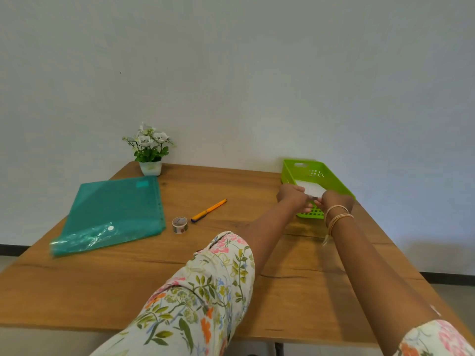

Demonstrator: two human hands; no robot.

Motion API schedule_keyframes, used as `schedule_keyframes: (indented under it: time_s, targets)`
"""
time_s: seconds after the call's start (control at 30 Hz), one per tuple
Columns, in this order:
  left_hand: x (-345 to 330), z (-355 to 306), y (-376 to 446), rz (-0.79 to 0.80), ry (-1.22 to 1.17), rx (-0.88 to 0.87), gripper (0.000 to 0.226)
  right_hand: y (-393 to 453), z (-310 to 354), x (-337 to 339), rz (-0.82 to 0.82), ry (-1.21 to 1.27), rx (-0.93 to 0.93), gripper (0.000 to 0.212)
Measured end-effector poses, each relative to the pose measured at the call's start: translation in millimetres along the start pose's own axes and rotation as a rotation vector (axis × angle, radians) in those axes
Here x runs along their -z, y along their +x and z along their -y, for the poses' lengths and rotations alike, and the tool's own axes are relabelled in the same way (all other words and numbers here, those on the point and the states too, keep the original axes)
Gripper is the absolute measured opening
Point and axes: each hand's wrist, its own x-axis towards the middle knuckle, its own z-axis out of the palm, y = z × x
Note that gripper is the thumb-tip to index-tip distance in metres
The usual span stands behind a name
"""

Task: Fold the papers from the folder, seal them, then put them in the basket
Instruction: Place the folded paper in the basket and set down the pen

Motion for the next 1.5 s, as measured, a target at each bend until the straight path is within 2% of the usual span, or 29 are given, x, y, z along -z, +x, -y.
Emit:
schedule_keyframes:
  time_s: [0.07, 0.17, 0.33, 0.4, 0.53, 0.7, 0.8, 0.9, 1.03, 1.13, 1.23, 1.4, 1.5]
  targets:
    - [-1.5, 2.7, 3.0, -0.009, 0.052, -0.041, 0.027, -2.6, -0.8, -1.2, -0.082, -0.019, 0.012, 0.034]
    - [-0.9, 3.9, 8.7, -0.039, 0.162, -0.13, 0.038, -0.5, -2.5, -1.3, -0.1, -0.091, 0.028, 0.052]
    - [6.9, 14.6, 12.7, -0.064, 0.357, -0.231, 0.035, 4.4, -4.2, -5.9, -0.108, 0.035, -0.011, 0.069]
    - [14.0, 19.8, 12.3, -0.066, 0.433, -0.261, 0.034, 0.5, -7.8, -6.3, -0.087, 0.036, 0.002, 0.069]
    - [36.0, 25.6, 4.7, -0.073, 0.53, -0.295, 0.033, -12.5, -23.6, -14.5, -0.126, -0.033, 0.143, 0.061]
    - [74.7, 37.8, -11.4, -0.102, 0.633, -0.325, 0.034, -79.1, -30.4, -23.3, -0.115, -0.21, 0.268, 0.04]
    - [106.4, 45.7, -25.4, -0.132, 0.68, -0.316, 0.032, -112.0, -44.8, -33.4, -0.008, -0.32, 0.291, 0.033]
    - [146.7, 57.1, -39.8, -0.226, 0.697, -0.287, 0.03, -137.7, -63.7, -51.4, 0.197, -0.478, 0.282, 0.027]
    - [203.2, 82.5, -57.4, -0.531, 0.789, -0.342, 0.036, -167.1, -89.9, -76.7, 0.462, -0.633, 0.31, 0.026]
    - [231.4, 99.4, -65.3, -0.71, 0.857, -0.347, 0.037, -182.1, -102.4, -97.4, 0.63, -0.792, 0.504, 0.032]
    - [246.2, 108.4, -70.4, -0.746, 0.855, -0.374, 0.043, -193.4, -106.0, -118.7, 0.76, -0.987, 0.707, 0.046]
    - [250.9, 114.1, -67.3, -0.756, 0.873, -0.43, 0.047, -198.6, -100.6, -141.9, 0.823, -1.211, 0.792, 0.044]
    - [250.9, 115.6, -61.2, -0.74, 0.895, -0.42, 0.043, -198.6, -100.6, -148.6, 0.781, -1.231, 0.802, 0.038]
